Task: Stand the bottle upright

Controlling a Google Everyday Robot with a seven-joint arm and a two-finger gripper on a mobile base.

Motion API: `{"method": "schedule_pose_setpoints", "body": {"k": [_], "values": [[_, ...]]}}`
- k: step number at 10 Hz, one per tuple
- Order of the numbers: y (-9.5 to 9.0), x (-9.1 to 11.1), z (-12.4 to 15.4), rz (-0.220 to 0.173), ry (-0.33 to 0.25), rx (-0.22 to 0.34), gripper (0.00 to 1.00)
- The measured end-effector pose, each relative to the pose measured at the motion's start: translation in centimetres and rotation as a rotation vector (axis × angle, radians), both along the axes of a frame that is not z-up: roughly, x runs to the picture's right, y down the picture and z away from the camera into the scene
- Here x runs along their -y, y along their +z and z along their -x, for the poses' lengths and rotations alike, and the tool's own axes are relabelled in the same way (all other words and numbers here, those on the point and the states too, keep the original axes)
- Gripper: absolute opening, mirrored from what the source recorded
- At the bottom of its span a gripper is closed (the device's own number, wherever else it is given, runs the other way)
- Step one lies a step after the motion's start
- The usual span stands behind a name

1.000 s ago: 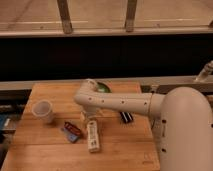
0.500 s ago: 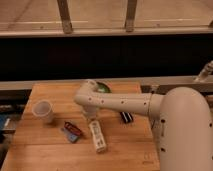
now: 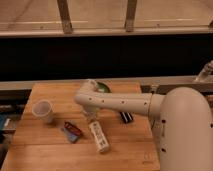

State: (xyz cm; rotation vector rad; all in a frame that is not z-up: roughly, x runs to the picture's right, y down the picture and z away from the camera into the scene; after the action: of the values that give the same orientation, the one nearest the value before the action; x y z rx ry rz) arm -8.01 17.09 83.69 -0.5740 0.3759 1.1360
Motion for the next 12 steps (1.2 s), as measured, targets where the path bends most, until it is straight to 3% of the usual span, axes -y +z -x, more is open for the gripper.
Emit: {"method": "schedule_pose_setpoints", "body": {"k": [7, 10, 12], "values": [[-3.1, 6.3, -0.4, -0.126, -0.002, -0.028, 0.0], [-4.5, 11.0, -0.8, -0.196, 0.004, -0.038, 0.0], [-4.5, 13.3, -1.0, -0.227, 0.014, -0.036, 0.0]]}}
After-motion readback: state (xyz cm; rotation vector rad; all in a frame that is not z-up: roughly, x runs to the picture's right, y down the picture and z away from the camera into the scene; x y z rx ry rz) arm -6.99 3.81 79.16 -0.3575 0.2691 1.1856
